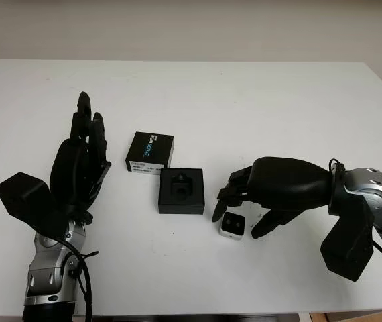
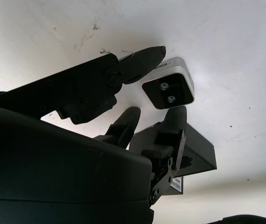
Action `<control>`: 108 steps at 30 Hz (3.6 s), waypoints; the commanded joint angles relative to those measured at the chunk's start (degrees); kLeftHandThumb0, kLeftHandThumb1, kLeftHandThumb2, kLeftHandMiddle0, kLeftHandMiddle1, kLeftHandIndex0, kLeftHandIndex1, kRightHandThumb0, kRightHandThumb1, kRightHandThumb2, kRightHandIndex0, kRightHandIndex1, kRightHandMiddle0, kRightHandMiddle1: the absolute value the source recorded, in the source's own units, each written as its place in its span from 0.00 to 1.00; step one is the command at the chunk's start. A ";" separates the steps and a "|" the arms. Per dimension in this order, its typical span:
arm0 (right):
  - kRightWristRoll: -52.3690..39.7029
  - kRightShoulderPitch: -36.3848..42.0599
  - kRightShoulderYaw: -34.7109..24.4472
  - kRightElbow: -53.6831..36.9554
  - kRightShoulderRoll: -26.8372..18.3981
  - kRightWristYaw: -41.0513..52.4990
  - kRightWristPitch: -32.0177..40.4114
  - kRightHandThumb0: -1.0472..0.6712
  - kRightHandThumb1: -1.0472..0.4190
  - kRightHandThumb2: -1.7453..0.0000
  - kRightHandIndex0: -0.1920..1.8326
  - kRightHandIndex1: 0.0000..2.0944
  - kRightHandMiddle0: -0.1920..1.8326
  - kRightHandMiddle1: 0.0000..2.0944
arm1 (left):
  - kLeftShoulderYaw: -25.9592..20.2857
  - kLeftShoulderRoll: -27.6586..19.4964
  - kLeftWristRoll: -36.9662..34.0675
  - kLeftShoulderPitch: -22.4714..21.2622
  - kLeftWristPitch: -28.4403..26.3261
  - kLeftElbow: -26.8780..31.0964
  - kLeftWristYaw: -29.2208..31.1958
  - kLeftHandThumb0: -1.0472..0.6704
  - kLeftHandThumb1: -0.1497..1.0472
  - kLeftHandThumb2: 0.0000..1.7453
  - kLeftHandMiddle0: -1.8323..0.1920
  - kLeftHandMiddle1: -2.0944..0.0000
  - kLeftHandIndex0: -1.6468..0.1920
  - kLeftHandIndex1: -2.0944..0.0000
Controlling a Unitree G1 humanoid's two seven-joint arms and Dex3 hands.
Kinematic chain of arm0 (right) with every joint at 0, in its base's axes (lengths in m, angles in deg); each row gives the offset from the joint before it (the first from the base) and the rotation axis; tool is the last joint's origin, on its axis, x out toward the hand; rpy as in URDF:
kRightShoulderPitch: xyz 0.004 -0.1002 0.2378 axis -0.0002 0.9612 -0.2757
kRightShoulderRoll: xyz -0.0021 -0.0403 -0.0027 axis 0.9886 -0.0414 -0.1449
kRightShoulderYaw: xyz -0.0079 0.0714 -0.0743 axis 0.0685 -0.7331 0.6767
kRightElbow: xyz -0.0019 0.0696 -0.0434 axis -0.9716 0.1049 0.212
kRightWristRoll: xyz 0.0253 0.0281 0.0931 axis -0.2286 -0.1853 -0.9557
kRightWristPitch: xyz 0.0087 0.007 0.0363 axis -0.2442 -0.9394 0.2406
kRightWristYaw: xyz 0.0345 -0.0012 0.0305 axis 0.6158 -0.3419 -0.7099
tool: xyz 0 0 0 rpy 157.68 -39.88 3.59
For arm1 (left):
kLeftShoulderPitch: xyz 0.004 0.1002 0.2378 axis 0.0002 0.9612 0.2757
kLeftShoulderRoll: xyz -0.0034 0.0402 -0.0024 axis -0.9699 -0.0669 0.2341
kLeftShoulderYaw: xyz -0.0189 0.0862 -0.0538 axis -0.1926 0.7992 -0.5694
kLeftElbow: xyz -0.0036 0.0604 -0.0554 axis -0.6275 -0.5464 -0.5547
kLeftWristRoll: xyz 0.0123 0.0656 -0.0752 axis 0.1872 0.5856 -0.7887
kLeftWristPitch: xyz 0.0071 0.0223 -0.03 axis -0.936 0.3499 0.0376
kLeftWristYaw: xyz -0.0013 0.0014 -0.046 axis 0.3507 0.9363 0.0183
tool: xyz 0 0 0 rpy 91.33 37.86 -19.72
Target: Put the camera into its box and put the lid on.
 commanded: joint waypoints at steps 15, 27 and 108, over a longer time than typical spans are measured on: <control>8.14 -2.27 2.17 8.32 1.78 -8.64 -4.44 0.38 0.13 0.97 0.30 0.37 0.32 0.39 | 0.14 0.13 0.00 -0.63 0.57 0.21 -0.31 0.15 1.00 0.35 1.00 1.00 1.00 1.00; 13.12 -3.85 4.83 11.58 2.85 -13.98 -5.20 0.38 0.12 0.97 0.28 0.41 0.31 0.40 | 0.35 0.21 0.73 -0.66 0.50 0.62 -0.95 0.15 1.00 0.34 1.00 1.00 1.00 1.00; -29.25 5.16 -14.03 -1.76 14.35 5.82 42.84 0.36 0.02 0.97 0.20 0.12 0.25 0.79 | -1.33 -1.00 -0.15 0.10 -0.73 1.23 -0.39 0.17 1.00 0.32 1.00 1.00 1.00 1.00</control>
